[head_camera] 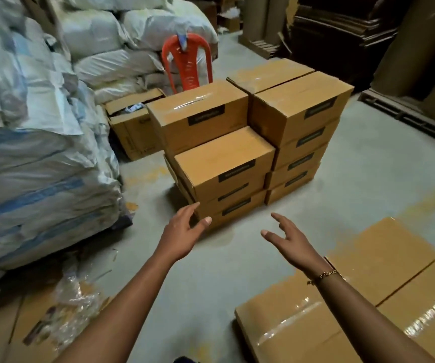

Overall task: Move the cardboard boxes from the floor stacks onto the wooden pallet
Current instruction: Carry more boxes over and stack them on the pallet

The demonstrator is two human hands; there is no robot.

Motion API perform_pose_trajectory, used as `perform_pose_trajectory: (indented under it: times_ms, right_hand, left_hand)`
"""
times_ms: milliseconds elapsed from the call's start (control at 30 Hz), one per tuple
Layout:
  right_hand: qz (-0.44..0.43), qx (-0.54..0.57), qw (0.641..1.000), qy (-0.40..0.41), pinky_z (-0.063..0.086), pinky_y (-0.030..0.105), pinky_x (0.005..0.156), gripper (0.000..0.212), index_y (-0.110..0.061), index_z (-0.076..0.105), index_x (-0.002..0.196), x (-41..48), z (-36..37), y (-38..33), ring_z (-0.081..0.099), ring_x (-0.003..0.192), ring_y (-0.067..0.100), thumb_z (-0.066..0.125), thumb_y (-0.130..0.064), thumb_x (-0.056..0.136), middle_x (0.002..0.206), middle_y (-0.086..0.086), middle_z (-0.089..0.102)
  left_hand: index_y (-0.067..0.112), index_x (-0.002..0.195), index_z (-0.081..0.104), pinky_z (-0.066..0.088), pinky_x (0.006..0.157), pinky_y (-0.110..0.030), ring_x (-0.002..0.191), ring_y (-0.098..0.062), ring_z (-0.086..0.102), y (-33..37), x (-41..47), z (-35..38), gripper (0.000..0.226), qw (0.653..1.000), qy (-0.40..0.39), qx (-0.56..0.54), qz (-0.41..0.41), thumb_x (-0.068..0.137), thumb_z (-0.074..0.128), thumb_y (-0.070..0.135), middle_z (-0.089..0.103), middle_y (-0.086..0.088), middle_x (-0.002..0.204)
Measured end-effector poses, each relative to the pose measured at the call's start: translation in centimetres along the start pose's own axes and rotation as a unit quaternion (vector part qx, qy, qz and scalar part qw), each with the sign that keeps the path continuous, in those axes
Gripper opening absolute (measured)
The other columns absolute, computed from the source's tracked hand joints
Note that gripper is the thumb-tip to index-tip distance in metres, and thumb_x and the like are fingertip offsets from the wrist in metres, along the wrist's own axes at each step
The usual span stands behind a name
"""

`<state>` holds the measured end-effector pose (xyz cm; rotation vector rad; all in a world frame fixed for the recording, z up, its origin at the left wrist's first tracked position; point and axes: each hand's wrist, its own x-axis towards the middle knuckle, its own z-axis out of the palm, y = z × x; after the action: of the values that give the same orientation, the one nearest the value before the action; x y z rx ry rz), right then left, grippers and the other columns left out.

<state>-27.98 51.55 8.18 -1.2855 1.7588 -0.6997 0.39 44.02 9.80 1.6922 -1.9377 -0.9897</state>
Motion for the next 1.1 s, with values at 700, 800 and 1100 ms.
perform_pose_trajectory:
  times_ms: [700,800,1100]
  right_hand:
    - [0.178,0.162,0.970,0.038,0.039,0.038,0.110,0.070,-0.030,0.035,0.156,31.4,12.2,-9.5,0.041,0.144,0.019,0.065,-0.049,0.095,0.160,-0.001,0.038]
    - [0.202,0.170,0.964,0.040,0.039,0.035,0.105,0.069,-0.029,0.036,0.156,34.9,12.6,-8.9,0.042,0.143,0.020,0.064,-0.048,0.096,0.160,0.000,0.038]
    - [0.276,0.176,0.945,0.012,0.036,0.030,0.100,0.068,-0.023,0.035,0.157,44.6,14.6,-7.1,0.045,0.140,0.022,0.062,-0.045,0.098,0.160,0.001,0.038]
  left_hand:
    - [0.024,0.155,0.040,0.034,0.109,-0.034,0.144,-0.024,0.039,-11.5,37.8,-9.5,0.065,0.986,-0.161,0.045,-0.017,0.099,0.057,0.053,0.038,-0.003,0.160]
    - [0.025,0.154,0.040,0.037,0.113,-0.039,0.143,-0.024,0.040,-12.5,42.2,-8.4,0.065,0.980,-0.190,0.053,-0.026,0.098,0.057,0.054,0.038,-0.003,0.159]
    - [0.021,0.155,0.038,0.035,0.114,-0.039,0.143,-0.025,0.039,-14.7,53.5,-5.8,0.066,0.962,-0.250,0.101,-0.048,0.099,0.057,0.051,0.038,-0.004,0.159]
